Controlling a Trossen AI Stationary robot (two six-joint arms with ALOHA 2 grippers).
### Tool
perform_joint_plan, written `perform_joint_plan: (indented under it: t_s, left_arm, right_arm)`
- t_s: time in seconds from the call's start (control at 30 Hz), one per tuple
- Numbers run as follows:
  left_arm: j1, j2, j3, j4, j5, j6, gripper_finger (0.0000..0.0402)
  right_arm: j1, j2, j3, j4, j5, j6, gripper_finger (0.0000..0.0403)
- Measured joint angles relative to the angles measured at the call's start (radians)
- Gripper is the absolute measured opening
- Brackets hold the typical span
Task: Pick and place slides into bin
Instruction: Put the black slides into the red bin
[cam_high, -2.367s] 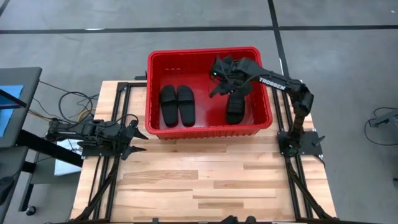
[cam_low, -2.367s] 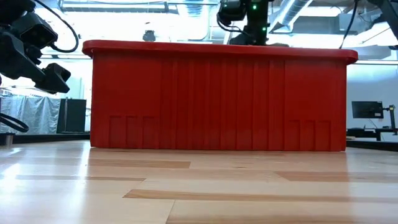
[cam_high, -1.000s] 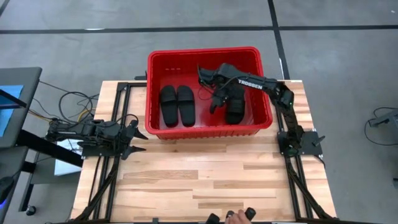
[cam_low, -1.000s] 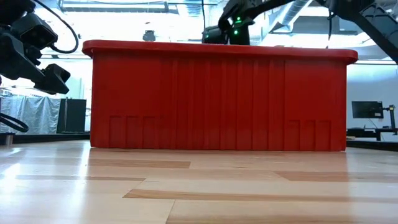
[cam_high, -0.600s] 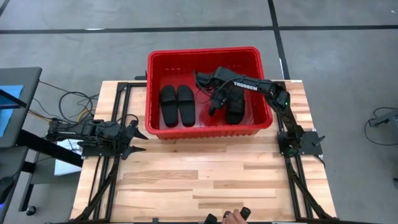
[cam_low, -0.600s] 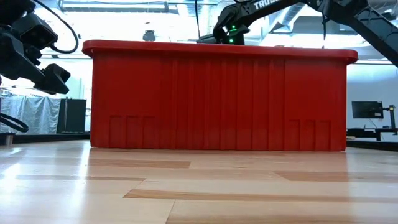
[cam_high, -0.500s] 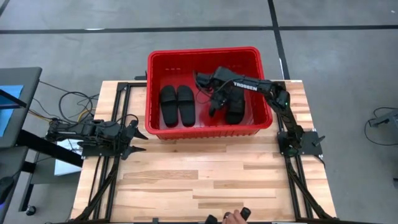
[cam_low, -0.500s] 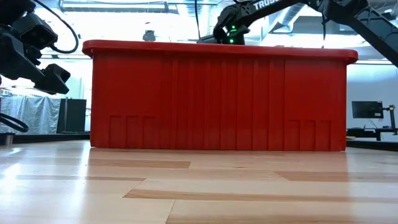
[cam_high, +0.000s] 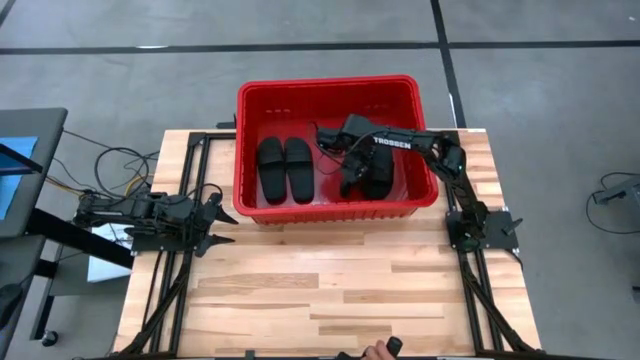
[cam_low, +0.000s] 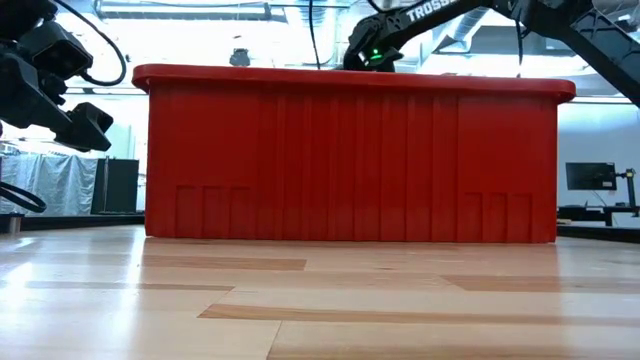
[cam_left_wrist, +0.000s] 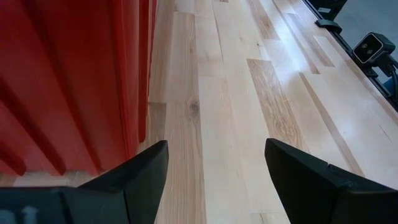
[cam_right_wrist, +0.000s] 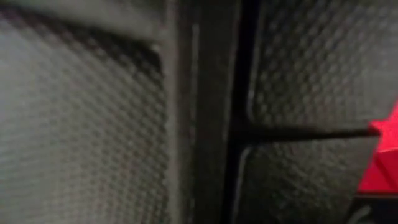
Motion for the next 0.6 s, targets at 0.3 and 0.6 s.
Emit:
perform_joint_plan:
  t_s: [0.3,0.6]
  left_arm:
    - [0.0,0.0,0.0,0.0,0.0,0.0,0.0258]
    - [0.0,0.0,0.0,0.0,0.0,0.0,0.0258]
  right_arm:
    - [-0.006,0.0,-0.023,0.048,-0.014,-0.016,0.005]
    - [-0.017,0.0,-0.024,0.07,-0.021,-0.031,0.005]
